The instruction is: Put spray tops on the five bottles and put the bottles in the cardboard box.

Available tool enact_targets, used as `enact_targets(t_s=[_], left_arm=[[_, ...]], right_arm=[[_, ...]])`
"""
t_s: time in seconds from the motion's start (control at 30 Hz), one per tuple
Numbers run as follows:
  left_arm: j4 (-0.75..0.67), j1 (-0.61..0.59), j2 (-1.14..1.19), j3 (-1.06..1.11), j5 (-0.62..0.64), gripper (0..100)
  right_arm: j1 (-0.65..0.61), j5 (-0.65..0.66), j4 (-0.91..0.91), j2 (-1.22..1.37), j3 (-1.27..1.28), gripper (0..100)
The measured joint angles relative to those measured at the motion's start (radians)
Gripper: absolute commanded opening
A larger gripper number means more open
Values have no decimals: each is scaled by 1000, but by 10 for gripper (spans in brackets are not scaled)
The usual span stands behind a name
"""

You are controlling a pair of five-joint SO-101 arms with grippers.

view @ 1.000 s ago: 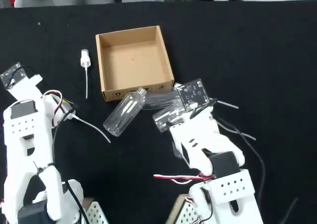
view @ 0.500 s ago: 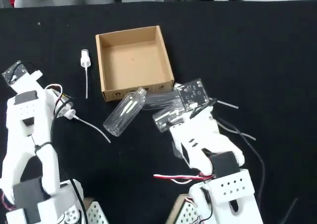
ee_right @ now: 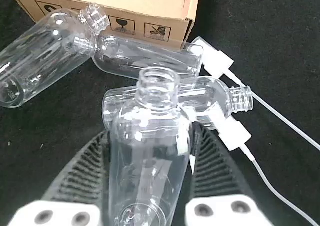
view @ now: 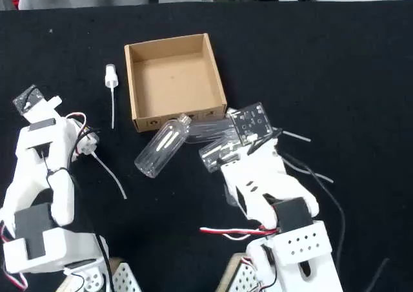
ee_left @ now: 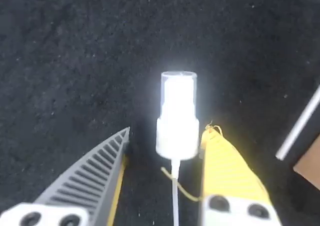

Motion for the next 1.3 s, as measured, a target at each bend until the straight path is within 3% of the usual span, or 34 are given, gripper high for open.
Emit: enact_targets(t_s=[0.3,0.53,0.83,1.1,1.3], left_arm=[[-11,9,103,-75,0,209],[-11,25,166,-143,3,49],[-8,34,172,-157,3,29],[183,31,166,-221,5,29],[256,29,25,-219,5,29]], right_arm=[[0,0,0,0,0,35],[0,0,0,0,0,35],[0,0,0,0,0,35],[0,0,0,0,0,35],[0,0,0,0,0,38]])
